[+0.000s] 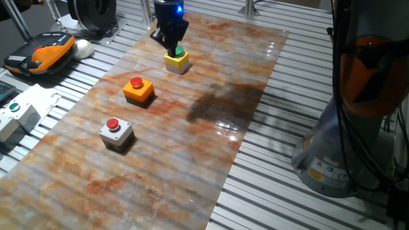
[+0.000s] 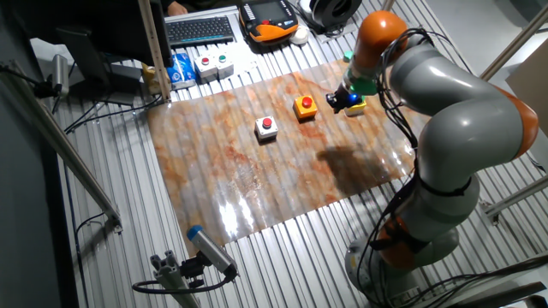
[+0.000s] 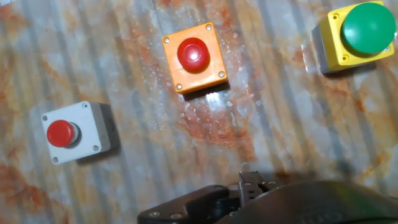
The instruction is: Press three buttons from left to right in sequence
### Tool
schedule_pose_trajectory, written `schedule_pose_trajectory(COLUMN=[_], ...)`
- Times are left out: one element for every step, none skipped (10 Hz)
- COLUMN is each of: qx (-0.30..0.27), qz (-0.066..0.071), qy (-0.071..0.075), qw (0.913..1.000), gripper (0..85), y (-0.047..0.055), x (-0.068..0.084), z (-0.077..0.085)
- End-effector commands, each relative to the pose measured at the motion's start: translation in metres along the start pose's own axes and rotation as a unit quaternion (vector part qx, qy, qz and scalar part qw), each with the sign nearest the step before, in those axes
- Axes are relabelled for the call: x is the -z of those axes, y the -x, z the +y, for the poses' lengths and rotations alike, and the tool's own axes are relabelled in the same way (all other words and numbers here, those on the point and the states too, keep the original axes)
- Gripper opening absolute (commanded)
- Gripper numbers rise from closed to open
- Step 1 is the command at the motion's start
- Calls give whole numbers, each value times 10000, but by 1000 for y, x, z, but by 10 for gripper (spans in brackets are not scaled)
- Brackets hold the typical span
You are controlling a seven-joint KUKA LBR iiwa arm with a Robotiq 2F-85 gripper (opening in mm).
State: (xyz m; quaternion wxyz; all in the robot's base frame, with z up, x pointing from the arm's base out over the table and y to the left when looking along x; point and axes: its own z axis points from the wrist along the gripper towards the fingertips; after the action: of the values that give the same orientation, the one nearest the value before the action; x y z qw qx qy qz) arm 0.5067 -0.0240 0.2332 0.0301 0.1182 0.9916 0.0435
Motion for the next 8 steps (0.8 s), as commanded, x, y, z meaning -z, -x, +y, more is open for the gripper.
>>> schedule_pose_trajectory(qx=[18,58,105,152,194,243,282,297], qz=[14,6,-10,-17,-48,-72,-77,-68], qy=[56,89,91,132,165,169,186,195], qw=[10000,9999,9999,9998,9997,9995,9994,9993], gripper=[0,0,0,0,0,0,0,0], y=[0,1,0,1,1,1,2,3], x=[0,0,-1,-3,-5,-7,-6,-4], z=[-7,-14,-22,-30,-38,-47,-53,-59])
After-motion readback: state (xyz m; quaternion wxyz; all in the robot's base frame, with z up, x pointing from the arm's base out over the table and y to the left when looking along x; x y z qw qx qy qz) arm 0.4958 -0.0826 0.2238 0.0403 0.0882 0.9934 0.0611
